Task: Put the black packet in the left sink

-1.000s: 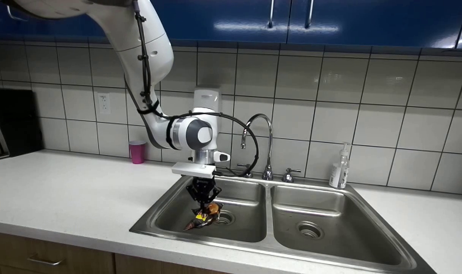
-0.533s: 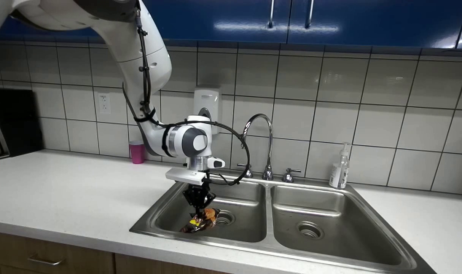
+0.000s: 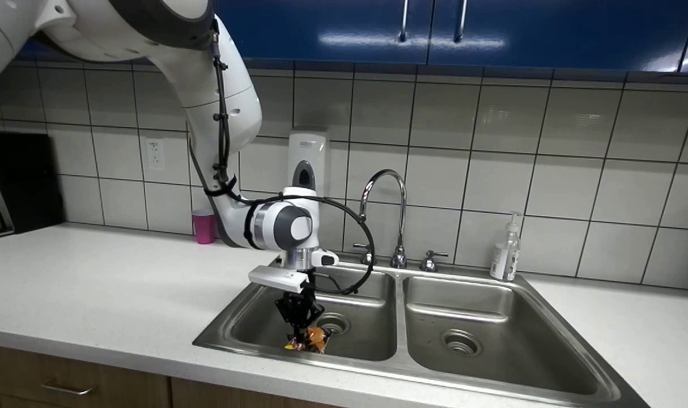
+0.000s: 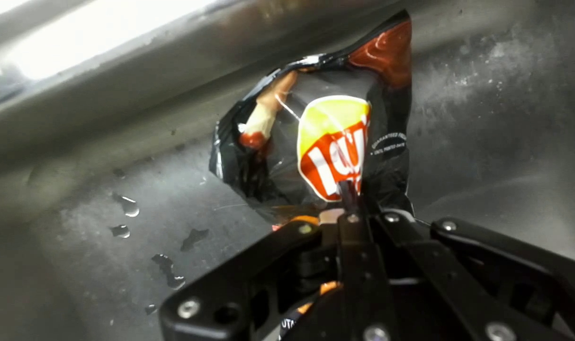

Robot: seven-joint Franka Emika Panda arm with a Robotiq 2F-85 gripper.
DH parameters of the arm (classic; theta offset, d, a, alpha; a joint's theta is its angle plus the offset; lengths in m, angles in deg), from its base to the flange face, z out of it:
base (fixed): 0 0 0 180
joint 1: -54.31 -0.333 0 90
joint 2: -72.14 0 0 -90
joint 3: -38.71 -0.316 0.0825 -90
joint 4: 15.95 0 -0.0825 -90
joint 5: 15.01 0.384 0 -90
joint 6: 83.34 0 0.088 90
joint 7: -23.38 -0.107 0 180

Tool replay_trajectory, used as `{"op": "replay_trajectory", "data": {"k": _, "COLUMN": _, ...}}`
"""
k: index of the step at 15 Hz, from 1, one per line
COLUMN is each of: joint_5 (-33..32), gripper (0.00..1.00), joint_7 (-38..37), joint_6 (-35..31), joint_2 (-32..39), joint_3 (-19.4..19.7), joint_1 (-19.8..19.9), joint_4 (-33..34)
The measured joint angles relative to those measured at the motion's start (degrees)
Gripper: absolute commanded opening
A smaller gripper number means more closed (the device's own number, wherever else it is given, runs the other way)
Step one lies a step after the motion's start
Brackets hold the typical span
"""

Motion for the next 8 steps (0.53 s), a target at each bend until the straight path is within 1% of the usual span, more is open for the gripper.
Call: {"op": "replay_trajectory", "data": {"k": 8, "joint_5": 0.0, "gripper": 0.0, "joint_7": -1.1, "joint_6": -2.5, "joint_2": 2.1, "joint_3": 0.3, "joint_1": 0.1, "joint_4": 0.0}}
